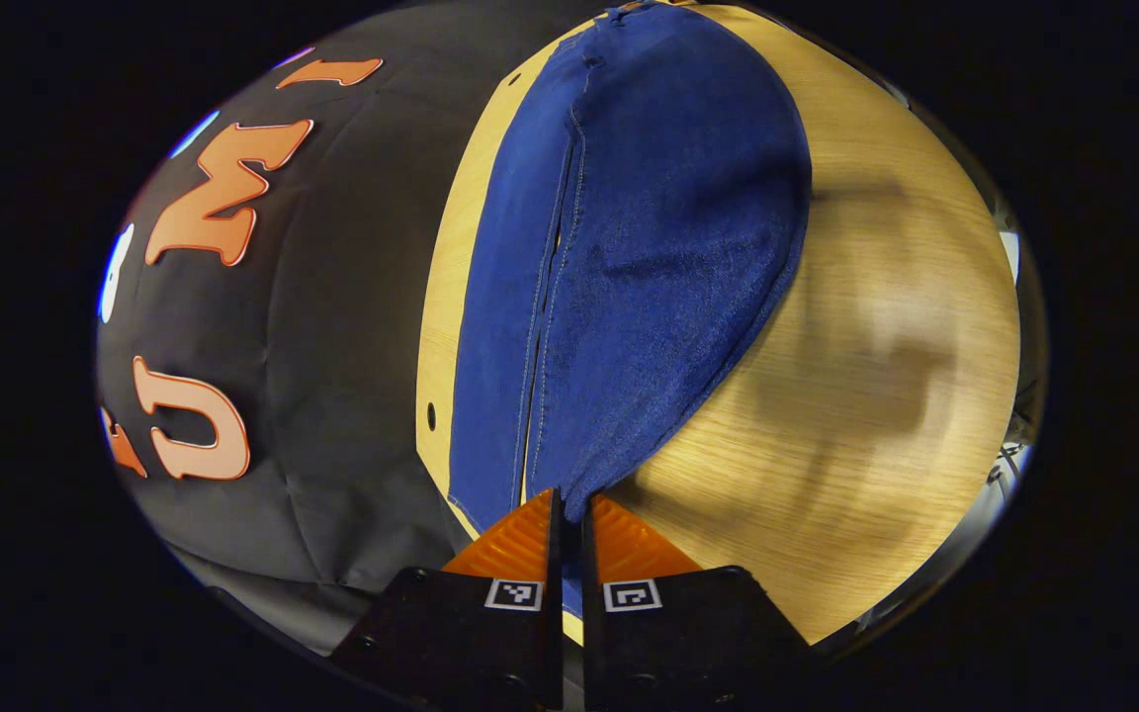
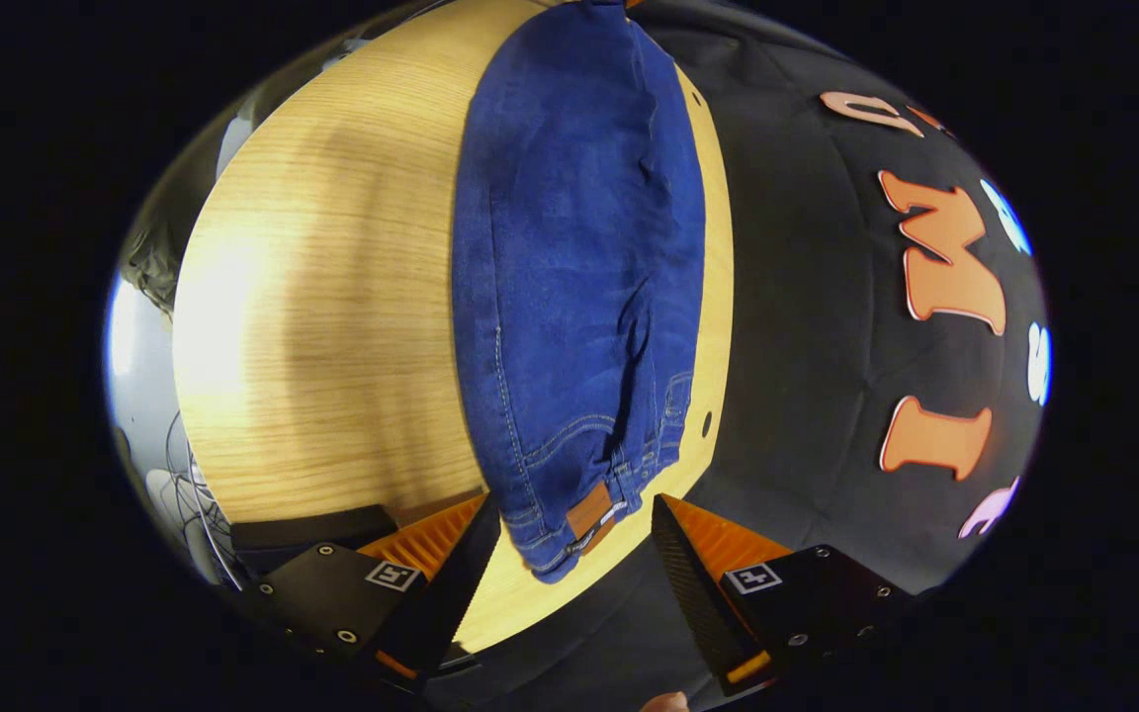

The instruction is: Grasp the waist and the cuffs of the jeans and fold them to make the two legs overlap; first hold the waist and fold one-third of the jeans toward the cuffs, then hold the cuffs and fold the remaining one-third in the same direction to finish folding.

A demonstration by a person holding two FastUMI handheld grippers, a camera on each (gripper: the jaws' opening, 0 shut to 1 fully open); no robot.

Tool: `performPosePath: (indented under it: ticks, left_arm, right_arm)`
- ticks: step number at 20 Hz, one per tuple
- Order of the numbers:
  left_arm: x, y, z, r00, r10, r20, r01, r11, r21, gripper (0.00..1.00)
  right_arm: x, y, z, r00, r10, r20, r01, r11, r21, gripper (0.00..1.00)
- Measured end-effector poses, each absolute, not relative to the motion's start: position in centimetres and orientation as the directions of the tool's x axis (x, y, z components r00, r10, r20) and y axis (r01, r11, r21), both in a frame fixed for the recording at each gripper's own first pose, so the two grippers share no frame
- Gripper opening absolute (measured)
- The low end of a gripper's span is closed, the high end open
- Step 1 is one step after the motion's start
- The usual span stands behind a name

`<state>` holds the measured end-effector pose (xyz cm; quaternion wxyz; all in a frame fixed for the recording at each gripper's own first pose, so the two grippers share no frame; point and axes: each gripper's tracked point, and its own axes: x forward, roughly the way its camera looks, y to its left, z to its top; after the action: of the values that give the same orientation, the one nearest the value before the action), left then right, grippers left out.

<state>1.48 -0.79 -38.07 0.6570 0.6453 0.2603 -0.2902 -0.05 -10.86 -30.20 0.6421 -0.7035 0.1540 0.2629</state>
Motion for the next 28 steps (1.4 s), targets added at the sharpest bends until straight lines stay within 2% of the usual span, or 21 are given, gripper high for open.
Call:
performPosePath:
  ticks: [4,8,13,14,18,21,22,23,24,26,27,28]
  left_arm:
    - [1.3,-0.8,-38.0,0.698,-0.046,-0.714,0.715,0.002,0.699,0.08]
    - [1.3,-0.7,-38.0,0.698,-0.039,-0.715,0.715,0.004,0.699,0.08]
    - [1.3,-0.8,-38.0,0.697,-0.043,-0.715,0.716,0.012,0.698,0.08]
    - [1.3,-0.9,-37.9,0.699,-0.044,-0.714,0.714,0.008,0.700,0.08]
    - [1.4,-1.0,-37.8,0.697,-0.043,-0.716,0.716,-0.006,0.698,0.08]
    - [1.2,-1.3,-37.7,0.692,-0.046,-0.721,0.721,-0.010,0.693,0.08]
    - [1.3,-1.2,-37.8,0.687,-0.048,-0.725,0.726,-0.013,0.688,0.08]
    - [1.3,-1.2,-38.0,0.681,-0.047,-0.731,0.731,-0.019,0.682,0.08]
    - [1.1,-1.0,-38.1,0.662,-0.039,-0.748,0.748,-0.027,0.663,0.08]
    - [1.1,-0.7,-38.1,0.631,-0.030,-0.775,0.774,-0.049,0.632,0.08]
    - [1.3,-0.3,-37.9,0.622,-0.020,-0.783,0.781,-0.049,0.622,0.08]
    - [1.1,0.3,-37.4,0.599,-0.013,-0.800,0.800,-0.038,0.599,0.08]
  right_arm:
    - [-0.9,-9.4,-30.5,0.765,0.162,-0.623,-0.603,-0.161,-0.782,0.95]
    - [-0.1,-9.1,-31.5,0.726,0.152,-0.671,-0.648,-0.174,-0.741,0.93]
    - [1.7,-8.2,-31.2,0.730,0.163,-0.664,-0.642,-0.169,-0.748,0.92]
    - [2.1,-8.0,-31.2,0.732,0.163,-0.661,-0.638,-0.173,-0.750,0.96]
    - [2.5,-8.2,-32.7,0.703,0.142,-0.696,-0.671,-0.192,-0.717,0.78]
    - [2.4,-8.2,-33.5,0.706,0.108,-0.700,-0.679,-0.182,-0.712,0.20]
    - [2.4,-7.9,-33.1,0.715,0.108,-0.691,-0.671,-0.172,-0.721,0.19]
    - [2.0,-8.5,-33.1,0.709,0.084,-0.700,-0.686,-0.151,-0.712,0.11]
    - [1.2,-8.6,-33.1,0.683,0.064,-0.727,-0.719,-0.114,-0.686,0.06]
    - [1.1,-8.5,-32.8,0.652,0.070,-0.755,-0.754,-0.047,-0.656,0.06]
    - [1.2,-8.4,-32.3,0.635,0.075,-0.769,-0.769,-0.038,-0.639,0.01]
    - [0.9,-8.2,-31.5,0.616,0.079,-0.784,-0.785,-0.028,-0.619,0.01]
